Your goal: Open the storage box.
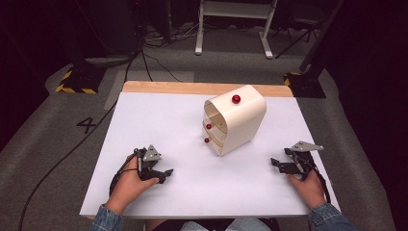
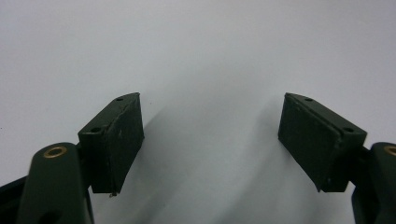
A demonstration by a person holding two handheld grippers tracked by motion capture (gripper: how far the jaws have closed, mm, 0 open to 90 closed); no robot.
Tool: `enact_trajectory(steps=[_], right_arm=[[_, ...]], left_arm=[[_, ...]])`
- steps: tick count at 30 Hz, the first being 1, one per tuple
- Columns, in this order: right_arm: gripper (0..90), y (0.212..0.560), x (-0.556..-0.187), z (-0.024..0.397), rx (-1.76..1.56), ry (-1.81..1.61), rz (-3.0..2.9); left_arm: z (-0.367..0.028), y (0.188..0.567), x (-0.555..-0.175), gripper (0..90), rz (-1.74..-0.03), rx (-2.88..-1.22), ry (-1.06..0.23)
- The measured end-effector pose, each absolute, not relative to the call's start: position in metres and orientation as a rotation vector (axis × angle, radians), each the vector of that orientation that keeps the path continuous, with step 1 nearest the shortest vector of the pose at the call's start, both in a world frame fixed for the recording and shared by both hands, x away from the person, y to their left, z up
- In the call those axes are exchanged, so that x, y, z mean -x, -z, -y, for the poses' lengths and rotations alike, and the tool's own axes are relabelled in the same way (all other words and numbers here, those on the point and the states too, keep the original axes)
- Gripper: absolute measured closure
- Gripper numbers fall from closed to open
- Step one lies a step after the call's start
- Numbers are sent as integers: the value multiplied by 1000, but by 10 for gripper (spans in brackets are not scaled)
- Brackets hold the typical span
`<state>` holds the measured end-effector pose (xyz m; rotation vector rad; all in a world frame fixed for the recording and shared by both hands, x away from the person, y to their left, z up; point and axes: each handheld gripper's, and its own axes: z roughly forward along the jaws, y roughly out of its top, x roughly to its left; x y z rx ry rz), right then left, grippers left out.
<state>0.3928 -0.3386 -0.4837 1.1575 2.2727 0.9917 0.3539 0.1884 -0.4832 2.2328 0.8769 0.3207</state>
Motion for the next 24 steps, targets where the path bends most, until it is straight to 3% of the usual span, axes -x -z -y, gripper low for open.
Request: enact_trajectory(steps=[3,10,24], right_arm=[[219,484,-393,339,-1157,-991,-2273],[219,484,-393,339,-1158,-992,-2272],[218,484,-392,338,-1154,-987,-2271]], left_arm=[[-189,483,-354,229,-876,-2230,-316],[-195,478,-356,348,-909,-2208,-286],[-191,440,-359,382,-794,-2080,-346]])
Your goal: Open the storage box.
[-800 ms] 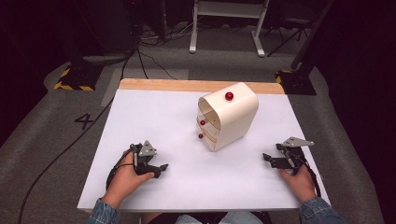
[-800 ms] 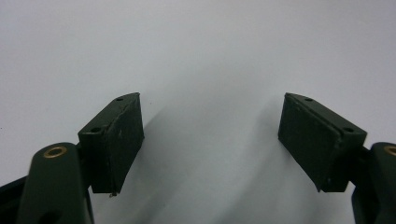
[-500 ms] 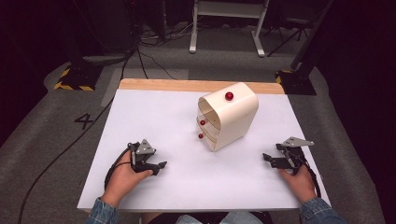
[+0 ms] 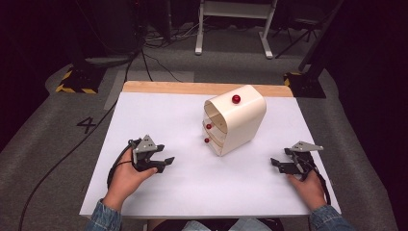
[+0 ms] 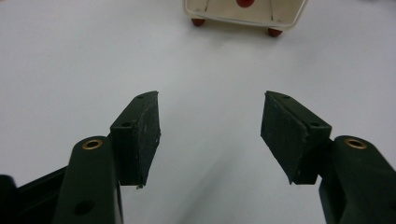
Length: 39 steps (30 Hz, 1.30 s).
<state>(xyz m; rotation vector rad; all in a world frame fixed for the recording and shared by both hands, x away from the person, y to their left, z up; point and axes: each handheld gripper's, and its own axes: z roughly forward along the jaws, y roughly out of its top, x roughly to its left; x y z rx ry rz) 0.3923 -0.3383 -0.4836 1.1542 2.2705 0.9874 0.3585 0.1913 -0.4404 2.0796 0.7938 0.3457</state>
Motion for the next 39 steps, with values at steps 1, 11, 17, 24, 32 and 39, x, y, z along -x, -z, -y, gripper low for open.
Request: enact_trajectory(steps=[1,11,17,24,32,39], right_arm=[[218,484,-392,338,-1154,-987,-2271],[218,484,-392,338,-1151,-987,-2269],[216,484,-392,338,-1150,-984,-2266],[209,484,-393,338,-1159,-985,-2268],[199,484,-393,338,-1164,-981,-2265],[196,484,-392,338,-1163,-979,-2263]], left_arm=[[-191,440,-359,385,-794,-2080,-346],[-183,428,-360,403,-736,-1985,-402],[-173,425,-365,409,-717,-1947,-398],[-159,421,-374,406,-687,-1940,-390],[-139,421,-391,406,-664,-1918,-359],[-124,425,-400,406,-652,-1908,-333]])
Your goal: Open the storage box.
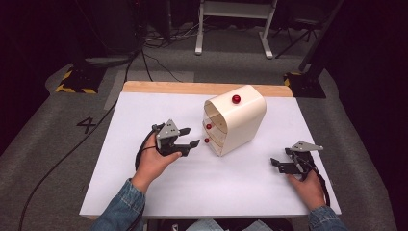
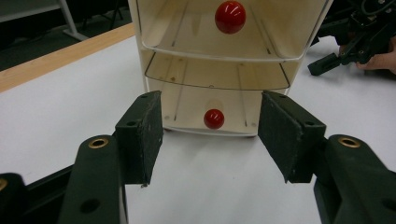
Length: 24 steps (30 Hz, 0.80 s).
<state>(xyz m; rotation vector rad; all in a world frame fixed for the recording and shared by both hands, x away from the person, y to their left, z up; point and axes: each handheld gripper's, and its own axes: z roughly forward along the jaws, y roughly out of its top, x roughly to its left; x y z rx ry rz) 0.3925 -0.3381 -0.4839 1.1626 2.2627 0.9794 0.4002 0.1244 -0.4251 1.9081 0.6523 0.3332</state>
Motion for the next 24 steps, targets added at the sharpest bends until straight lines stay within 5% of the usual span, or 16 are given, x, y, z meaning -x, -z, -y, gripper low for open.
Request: enact_trajectory(steps=[24], right_arm=[[195,484,-391,337,-1144,-968,-2251]], left_arm=[[-88,465,-425,484,-644,-1926,-199]])
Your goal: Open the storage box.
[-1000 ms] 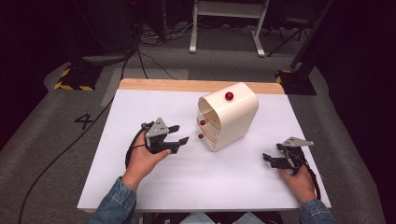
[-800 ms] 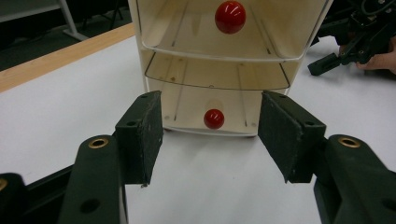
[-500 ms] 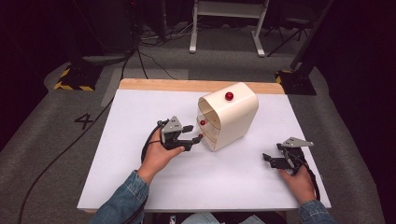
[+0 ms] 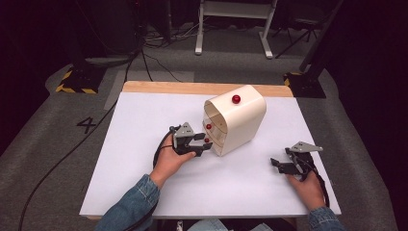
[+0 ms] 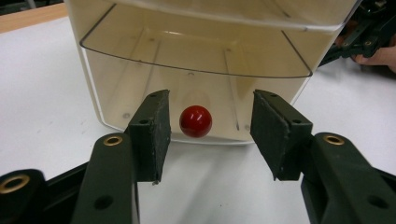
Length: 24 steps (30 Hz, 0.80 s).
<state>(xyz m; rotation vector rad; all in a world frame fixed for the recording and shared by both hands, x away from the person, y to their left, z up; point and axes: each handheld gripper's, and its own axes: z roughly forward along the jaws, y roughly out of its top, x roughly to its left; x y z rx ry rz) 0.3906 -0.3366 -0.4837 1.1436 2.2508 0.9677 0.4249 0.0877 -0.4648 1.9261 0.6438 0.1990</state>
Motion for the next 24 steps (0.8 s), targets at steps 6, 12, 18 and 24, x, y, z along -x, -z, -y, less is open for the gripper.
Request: enact_trajectory(steps=[6,12,18,24], right_arm=[[195,484,-390,336,-1140,-967,-2249],[196,484,-390,336,-1141,-967,-2249],[195,484,-390,336,-1141,-967,-2249],[196,484,-390,336,-1140,-967,-2249]], left_arm=[[-87,468,-426,594,-643,-1963,-227],[-88,469,-426,730,-648,-1994,-253],[-87,468,-427,737,-646,-2003,-255],[-88,467,-426,738,-651,-2003,-242]])
